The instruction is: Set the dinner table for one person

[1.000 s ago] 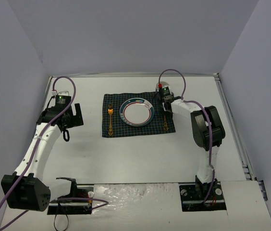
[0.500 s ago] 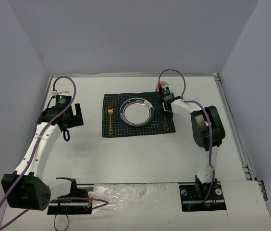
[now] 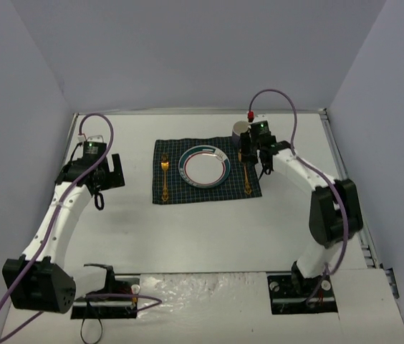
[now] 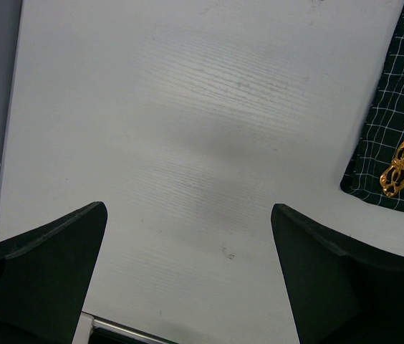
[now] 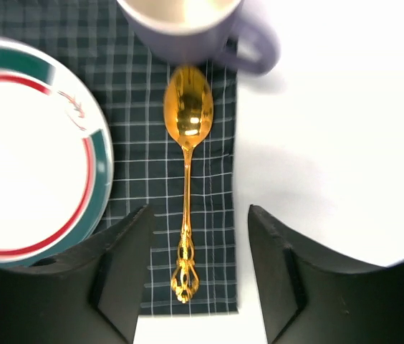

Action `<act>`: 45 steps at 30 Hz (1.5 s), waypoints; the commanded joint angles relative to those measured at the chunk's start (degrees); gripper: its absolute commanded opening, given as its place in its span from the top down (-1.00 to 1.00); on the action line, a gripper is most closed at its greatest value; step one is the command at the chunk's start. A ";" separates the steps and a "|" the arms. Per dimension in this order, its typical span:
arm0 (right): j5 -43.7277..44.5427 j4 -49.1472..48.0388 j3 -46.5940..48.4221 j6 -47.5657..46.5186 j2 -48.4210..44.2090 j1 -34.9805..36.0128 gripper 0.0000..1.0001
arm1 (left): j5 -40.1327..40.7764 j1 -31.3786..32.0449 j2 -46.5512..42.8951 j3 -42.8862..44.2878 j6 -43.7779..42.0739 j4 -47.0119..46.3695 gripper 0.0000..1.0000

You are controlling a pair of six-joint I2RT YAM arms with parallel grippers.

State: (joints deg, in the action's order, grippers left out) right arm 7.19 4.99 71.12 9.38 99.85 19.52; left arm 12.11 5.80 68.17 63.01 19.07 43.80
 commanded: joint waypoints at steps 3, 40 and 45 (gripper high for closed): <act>3.25 -1.22 -5.38 0.05 -19.99 -1.07 -0.10 | -0.71 -0.44 -5.00 0.46 -0.89 -2.67 -0.94; 16.40 4.75 -32.07 3.70 -89.47 -0.63 -1.00 | -3.76 -0.54 -42.17 -12.39 3.74 -3.68 -0.94; 14.86 4.76 -31.29 2.84 -88.41 -0.63 -1.00 | -2.88 -0.62 -41.59 -12.33 3.80 -3.47 -0.94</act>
State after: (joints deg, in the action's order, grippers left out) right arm 21.62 14.35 38.52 12.03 9.30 18.74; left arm 8.86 5.80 25.42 49.47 21.76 45.75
